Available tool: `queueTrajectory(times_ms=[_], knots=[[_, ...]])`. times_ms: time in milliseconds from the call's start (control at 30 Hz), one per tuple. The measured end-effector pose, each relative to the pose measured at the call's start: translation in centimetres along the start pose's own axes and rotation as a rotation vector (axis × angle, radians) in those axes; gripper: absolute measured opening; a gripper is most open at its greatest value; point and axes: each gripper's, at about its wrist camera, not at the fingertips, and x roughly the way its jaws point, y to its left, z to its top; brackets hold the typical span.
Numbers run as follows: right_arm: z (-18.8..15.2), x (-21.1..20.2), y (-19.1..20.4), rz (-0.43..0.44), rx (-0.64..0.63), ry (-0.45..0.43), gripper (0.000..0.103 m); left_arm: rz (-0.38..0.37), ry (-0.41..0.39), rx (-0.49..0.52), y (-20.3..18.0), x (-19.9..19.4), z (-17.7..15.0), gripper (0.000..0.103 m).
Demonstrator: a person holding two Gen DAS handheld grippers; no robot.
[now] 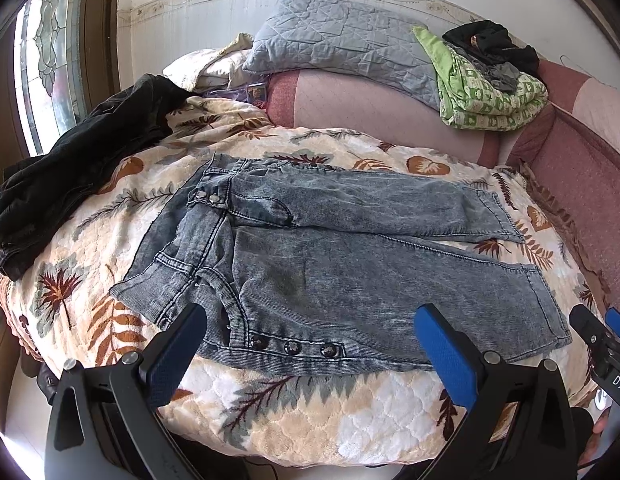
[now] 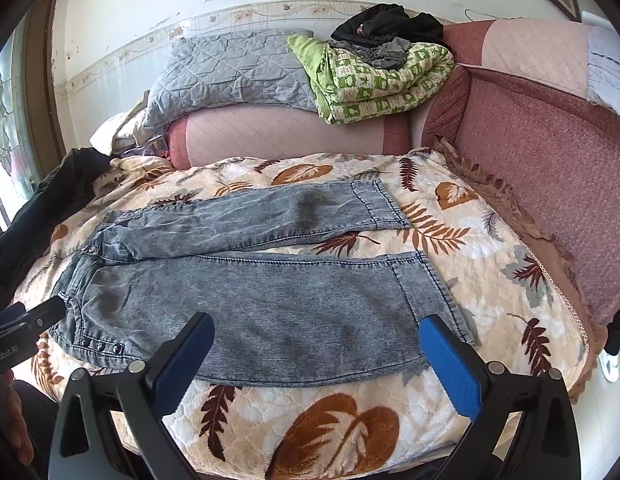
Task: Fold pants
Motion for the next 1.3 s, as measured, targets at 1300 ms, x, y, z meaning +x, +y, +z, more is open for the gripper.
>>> queueTrajectory(times_ms=[1300], knots=[[3.6,8.2,-3.4,0.2,0.094,0.176,0.103,-0.208,0.155,-0.007,2.5,6.1,3.3,0.103]])
